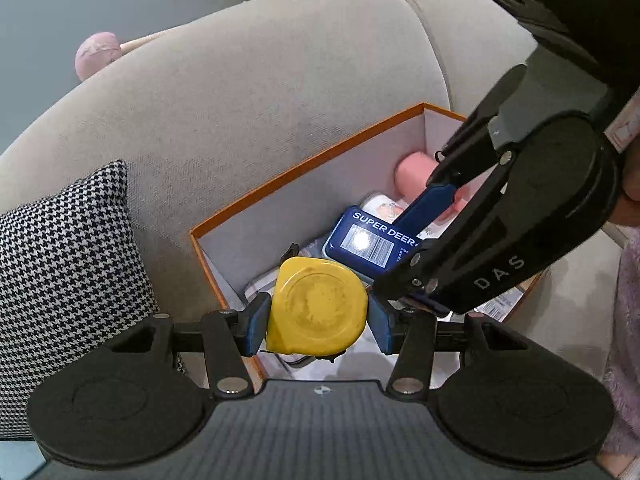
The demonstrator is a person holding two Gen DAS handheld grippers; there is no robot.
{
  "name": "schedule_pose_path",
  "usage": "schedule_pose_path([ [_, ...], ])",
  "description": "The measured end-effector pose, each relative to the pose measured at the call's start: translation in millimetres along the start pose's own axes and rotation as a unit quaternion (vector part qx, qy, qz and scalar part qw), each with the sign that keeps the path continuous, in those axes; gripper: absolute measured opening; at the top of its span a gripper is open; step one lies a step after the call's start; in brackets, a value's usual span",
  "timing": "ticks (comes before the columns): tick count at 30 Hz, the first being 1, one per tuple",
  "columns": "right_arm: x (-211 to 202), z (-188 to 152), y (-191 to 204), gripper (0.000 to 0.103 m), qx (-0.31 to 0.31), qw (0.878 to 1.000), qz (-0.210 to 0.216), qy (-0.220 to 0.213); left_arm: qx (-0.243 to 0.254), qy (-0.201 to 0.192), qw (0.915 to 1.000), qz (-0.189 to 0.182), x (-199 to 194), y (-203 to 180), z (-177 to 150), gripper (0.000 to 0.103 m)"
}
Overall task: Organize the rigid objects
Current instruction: 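Lift the yellow container and blue tin with both tools over the orange box, then lower the blue tin into the box with the right tool while the left lowers the yellow container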
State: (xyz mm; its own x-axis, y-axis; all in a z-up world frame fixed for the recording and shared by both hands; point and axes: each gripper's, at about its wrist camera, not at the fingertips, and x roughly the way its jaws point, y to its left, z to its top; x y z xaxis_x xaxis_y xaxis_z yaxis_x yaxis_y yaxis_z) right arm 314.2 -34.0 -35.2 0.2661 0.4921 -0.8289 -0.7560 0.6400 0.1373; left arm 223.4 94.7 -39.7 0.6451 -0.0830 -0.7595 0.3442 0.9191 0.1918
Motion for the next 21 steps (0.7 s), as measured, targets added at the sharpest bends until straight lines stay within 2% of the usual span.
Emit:
schedule_pose_path([
  [5,12,6,-2,0.046,-0.065,0.998,0.014,0.019,-0.02,-0.005,0.9998,-0.004,-11,12,-2,0.059],
  [9,21,4,2,0.046,-0.137,0.989,0.039,0.042,-0.019,-0.005,0.9998,-0.004,-17,17,3,0.059],
  [14,37,5,7,0.046,-0.202,0.972,0.083,0.083,-0.016,-0.001,0.9998,-0.013,-13,21,13,0.059],
  [21,61,16,11,0.046,-0.281,0.94,0.14,0.138,-0.009,0.015,0.9995,-0.028,-1,21,16,0.059],
])
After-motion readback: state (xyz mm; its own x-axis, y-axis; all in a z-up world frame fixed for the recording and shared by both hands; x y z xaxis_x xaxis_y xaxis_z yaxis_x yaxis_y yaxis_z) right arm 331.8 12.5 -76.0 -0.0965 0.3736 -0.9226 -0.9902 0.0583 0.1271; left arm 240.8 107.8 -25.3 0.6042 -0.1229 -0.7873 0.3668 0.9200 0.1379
